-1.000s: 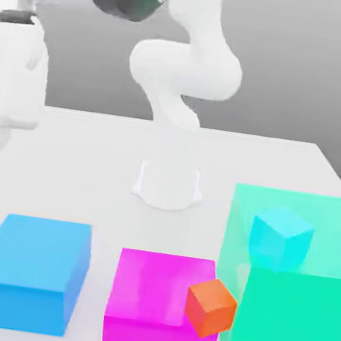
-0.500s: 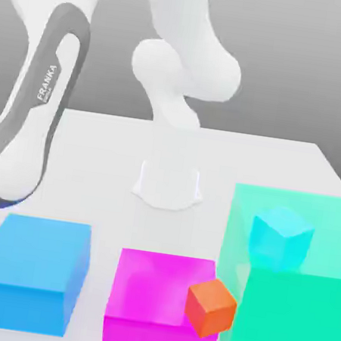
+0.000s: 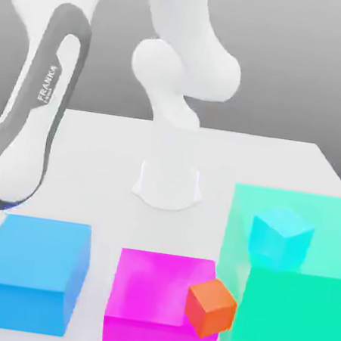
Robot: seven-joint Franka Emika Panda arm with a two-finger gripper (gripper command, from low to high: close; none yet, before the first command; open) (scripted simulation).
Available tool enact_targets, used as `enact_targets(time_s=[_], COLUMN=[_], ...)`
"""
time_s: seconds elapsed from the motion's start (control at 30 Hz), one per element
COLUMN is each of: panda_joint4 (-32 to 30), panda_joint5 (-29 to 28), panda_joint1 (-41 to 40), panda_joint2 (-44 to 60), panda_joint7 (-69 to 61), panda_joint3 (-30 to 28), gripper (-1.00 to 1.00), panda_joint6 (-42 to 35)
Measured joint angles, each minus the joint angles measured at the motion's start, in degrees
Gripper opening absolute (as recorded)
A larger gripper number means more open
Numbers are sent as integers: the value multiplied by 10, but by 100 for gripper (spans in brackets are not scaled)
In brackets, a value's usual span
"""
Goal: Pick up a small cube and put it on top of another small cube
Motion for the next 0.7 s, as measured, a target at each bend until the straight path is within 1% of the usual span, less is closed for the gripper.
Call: enact_targets(time_s=[0.17,0.3,0.43,0.6,0.7], panda_joint4=[-50,-95,-140,-198,-225], panda_joint5=[9,-2,-30,-79,-94], panda_joint1=[67,118,179,244,242], panda_joint2=[-81,-145,-204,-267,-251], panda_joint7=[116,227,349,517,561], panda_joint3=[30,55,85,116,116], gripper=[-100,-100,-100,-100,-100], panda_joint6=[-27,-47,-66,-90,-61])
